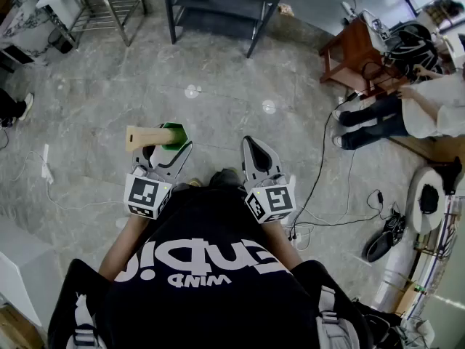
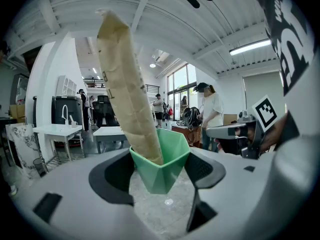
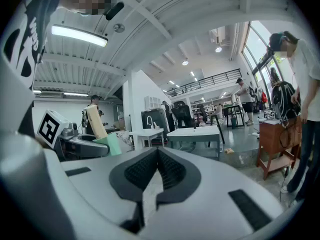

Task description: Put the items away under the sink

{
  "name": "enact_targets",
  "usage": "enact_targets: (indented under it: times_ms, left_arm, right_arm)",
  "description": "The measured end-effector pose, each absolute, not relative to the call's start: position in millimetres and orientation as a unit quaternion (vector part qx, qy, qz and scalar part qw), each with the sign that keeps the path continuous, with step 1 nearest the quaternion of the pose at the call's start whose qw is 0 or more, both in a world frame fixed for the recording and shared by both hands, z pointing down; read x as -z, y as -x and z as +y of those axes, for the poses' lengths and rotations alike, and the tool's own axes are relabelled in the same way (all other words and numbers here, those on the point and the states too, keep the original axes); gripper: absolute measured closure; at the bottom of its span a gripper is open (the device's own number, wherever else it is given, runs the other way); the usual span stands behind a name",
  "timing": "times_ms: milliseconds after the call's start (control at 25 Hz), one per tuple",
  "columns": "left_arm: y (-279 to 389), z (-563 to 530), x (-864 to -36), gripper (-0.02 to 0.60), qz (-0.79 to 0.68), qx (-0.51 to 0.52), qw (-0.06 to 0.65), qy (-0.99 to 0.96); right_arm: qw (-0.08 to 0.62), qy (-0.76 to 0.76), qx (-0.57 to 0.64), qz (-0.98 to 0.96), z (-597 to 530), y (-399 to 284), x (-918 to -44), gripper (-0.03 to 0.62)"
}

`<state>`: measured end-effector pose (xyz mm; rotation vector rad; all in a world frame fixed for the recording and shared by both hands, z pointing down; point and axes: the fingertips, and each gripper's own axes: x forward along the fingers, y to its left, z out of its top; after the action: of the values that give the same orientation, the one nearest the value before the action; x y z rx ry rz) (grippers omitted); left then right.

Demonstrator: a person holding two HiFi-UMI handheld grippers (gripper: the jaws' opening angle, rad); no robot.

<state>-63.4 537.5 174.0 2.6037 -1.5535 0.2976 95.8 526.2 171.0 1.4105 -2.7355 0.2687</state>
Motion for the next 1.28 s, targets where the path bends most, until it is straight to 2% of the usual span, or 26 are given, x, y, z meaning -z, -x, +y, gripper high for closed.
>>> enact_targets:
  times_ms: [800, 1280]
  left_arm:
    - [62.4, 507.6, -172.6, 0.253, -0.514, -0.091, 0.042, -0.852]
    - [64.3, 416.7, -186.1, 0.253, -0.510, -0.092, 0.043, -0.854]
  right_arm:
    - [0.014, -0.448, -0.084, -0.890, 502.9, -99.0, -164.3, 0.576]
    - [0.018, -0.452, -0.078, -0.888, 409.2, -96.9, -174.1, 0.577]
